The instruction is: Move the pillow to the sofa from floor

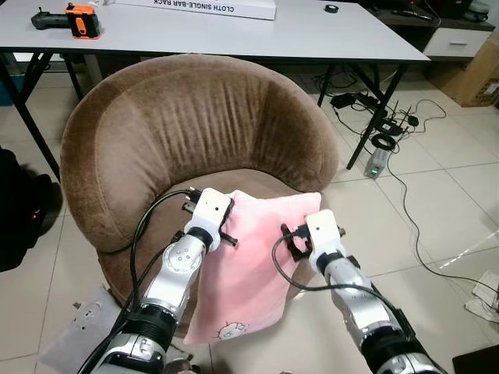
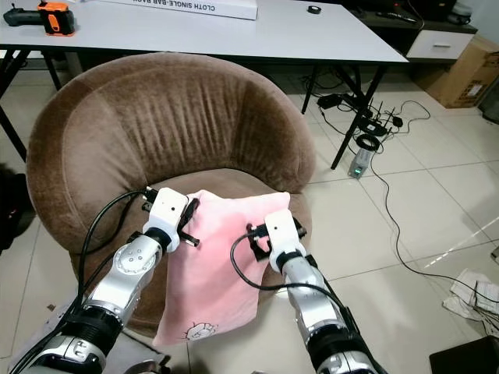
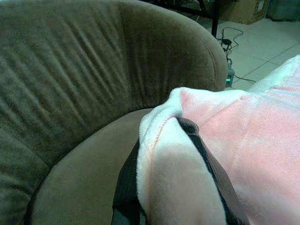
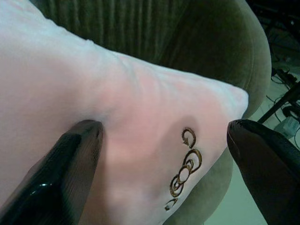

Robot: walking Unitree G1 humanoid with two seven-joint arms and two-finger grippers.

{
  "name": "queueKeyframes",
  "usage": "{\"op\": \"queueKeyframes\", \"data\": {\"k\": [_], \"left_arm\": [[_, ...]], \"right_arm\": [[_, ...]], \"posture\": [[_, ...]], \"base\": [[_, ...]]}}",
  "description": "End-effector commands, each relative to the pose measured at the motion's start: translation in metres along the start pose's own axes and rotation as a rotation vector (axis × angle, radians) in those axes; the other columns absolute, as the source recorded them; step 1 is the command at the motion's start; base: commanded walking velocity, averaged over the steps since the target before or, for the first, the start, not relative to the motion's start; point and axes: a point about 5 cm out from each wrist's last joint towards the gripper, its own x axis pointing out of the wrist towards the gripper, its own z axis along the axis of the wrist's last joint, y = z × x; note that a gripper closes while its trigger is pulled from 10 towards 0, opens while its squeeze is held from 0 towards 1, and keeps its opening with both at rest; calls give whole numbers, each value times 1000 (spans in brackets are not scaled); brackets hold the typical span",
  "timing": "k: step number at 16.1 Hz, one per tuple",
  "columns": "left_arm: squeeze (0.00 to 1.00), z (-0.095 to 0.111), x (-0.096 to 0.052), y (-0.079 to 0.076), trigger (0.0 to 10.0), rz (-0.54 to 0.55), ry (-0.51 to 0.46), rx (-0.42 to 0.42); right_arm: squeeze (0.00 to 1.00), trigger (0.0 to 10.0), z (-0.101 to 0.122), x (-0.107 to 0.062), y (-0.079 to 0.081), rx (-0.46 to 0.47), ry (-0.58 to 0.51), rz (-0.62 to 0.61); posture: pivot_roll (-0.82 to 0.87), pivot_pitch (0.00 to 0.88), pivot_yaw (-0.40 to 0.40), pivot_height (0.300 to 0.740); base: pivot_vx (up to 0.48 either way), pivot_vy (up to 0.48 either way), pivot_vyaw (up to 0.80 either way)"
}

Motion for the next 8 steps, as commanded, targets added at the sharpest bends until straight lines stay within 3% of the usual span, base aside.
{"op": "queueKeyframes", "data": {"k": [1,8], "left_arm": [[0,15,6,-3,10000,-7,-61,25],[0,16,7,-3,10000,-5,-66,30]], "right_arm": [[318,10000,1,2,-3,-12,3,1],[325,10000,5,4,-1,-2,-20,-11]], "posture": [[10,14,-133,740],[-4,33,-119,740]], "base": [[0,0,0],[0,0,0]]}}
